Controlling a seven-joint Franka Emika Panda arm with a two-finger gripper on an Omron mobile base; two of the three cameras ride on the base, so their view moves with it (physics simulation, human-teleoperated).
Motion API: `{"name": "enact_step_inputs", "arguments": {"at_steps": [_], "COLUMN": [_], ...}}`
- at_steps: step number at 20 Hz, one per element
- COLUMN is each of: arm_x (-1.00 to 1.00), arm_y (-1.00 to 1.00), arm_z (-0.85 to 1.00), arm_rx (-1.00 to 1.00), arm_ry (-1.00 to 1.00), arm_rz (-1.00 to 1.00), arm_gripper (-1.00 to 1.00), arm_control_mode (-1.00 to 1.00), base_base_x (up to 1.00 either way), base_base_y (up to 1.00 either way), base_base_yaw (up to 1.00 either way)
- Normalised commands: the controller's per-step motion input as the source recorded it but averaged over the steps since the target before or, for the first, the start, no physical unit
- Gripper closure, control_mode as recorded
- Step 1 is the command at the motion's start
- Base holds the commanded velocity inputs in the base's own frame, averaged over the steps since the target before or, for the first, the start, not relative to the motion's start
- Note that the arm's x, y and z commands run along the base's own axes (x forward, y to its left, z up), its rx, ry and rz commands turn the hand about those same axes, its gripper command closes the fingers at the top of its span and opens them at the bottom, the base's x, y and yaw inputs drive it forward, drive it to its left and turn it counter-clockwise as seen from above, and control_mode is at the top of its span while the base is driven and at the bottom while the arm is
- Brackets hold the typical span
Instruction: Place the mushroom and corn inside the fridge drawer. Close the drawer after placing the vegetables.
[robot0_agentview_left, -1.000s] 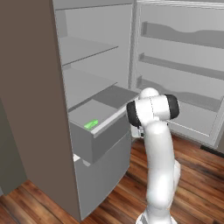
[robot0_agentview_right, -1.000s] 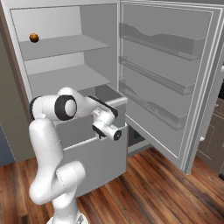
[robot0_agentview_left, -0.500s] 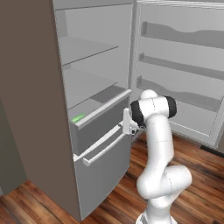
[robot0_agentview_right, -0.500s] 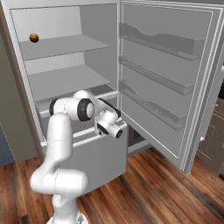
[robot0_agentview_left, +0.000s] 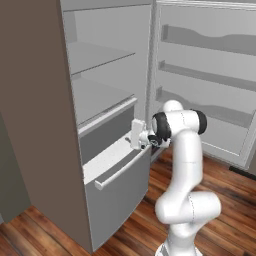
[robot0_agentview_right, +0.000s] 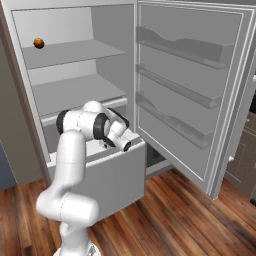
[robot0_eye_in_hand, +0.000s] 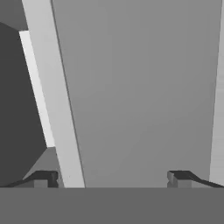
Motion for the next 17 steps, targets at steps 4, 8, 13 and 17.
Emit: {"name": "enact_step_inputs", "arguments": {"at_steps": [4,8,13,17], "arm_x": [-0.36,-0.85,-0.96,-1.0], "arm_y": [0.31,0.14,0.2,0.0], "arm_z": [0.33,0.52,0.74,0.76], "arm_rx": [0.0,0.0,0.0,0.0], "arm_ry": [0.0,-0.02,-0.02,0.0], "arm_rz": [-0.04,-0.02,-0.08,-0.13], "arm_gripper": [-1.0,-1.0,-1.0,-1.0], "arm_control_mode": [-1.0,-1.0,-1.0,-1.0], "base_base_x": [0.0,0.0,0.0,0.0], "base_base_y": [0.0,0.0,0.0,0.0], "base_base_yaw": [0.0,0.0,0.0,0.0]}}
